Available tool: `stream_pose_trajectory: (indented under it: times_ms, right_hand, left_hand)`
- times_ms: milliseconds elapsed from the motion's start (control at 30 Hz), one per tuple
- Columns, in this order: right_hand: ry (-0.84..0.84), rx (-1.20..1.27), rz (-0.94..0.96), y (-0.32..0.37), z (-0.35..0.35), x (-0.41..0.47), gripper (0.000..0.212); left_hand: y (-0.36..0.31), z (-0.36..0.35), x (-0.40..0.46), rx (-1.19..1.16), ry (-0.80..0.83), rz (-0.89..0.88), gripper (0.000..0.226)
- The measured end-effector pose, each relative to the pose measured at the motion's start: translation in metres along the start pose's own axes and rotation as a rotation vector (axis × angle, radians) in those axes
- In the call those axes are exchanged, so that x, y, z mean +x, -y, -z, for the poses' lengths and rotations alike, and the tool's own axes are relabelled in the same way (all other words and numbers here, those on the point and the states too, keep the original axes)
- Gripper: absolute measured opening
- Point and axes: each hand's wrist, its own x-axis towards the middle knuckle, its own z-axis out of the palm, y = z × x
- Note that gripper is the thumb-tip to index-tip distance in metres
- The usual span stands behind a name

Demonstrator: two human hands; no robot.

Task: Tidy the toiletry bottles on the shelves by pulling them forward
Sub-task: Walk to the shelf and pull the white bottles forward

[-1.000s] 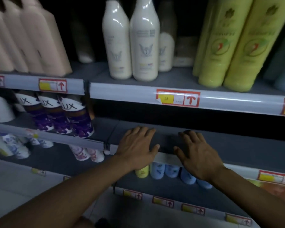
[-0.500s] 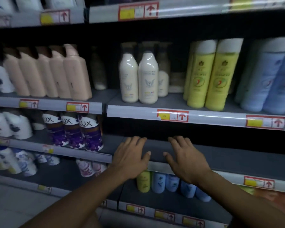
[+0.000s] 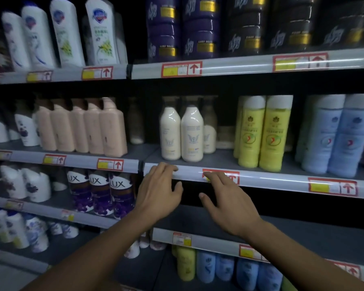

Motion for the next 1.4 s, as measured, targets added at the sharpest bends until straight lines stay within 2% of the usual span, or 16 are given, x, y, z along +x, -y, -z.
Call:
stream_pose_trajectory:
  times_ms: [267,467,567,767,900,967,1233,1400]
  right_hand:
    - [-0.171,0.145,-0.067,0.006,0.000,0.078,0.069]
    - [-0.146,0.204,-0.217,-0.004,-0.014,0.137,0.091]
    - [-0.133,0.239,-0.292,-0.011,-0.023,0.157,0.095]
    - [-0.151,0.285,-0.295,-0.021,-0.034,0.160,0.092]
    - [-0.174,0.288,-0.294,-0.018,-0.038,0.159,0.087]
    - [-0.191,0.306,-0.292,-0.014,-0.037,0.160,0.082]
    - [-0.245,0.393,-0.201,0.003,-0.011,0.147,0.072]
    - [-0.299,0.418,-0.154,0.019,0.009,0.129,0.071]
  left_hand:
    - [0.013,0.006,0.064,-0.211,-0.139,0.114,0.049]
    - [0.039,-0.005,0.113,-0.346,-0.185,0.226,0.087]
    - [0.049,-0.014,0.129,-0.454,-0.199,0.275,0.095]
    - [0.055,-0.030,0.140,-0.615,-0.193,0.315,0.085]
    - [0.057,-0.033,0.144,-0.609,-0.153,0.327,0.057]
    - [0.056,-0.030,0.144,-0.604,-0.158,0.332,0.051]
    - [0.045,-0.007,0.131,-0.686,-0.260,0.335,0.061]
    - [0.036,0.020,0.112,-0.732,-0.290,0.307,0.078]
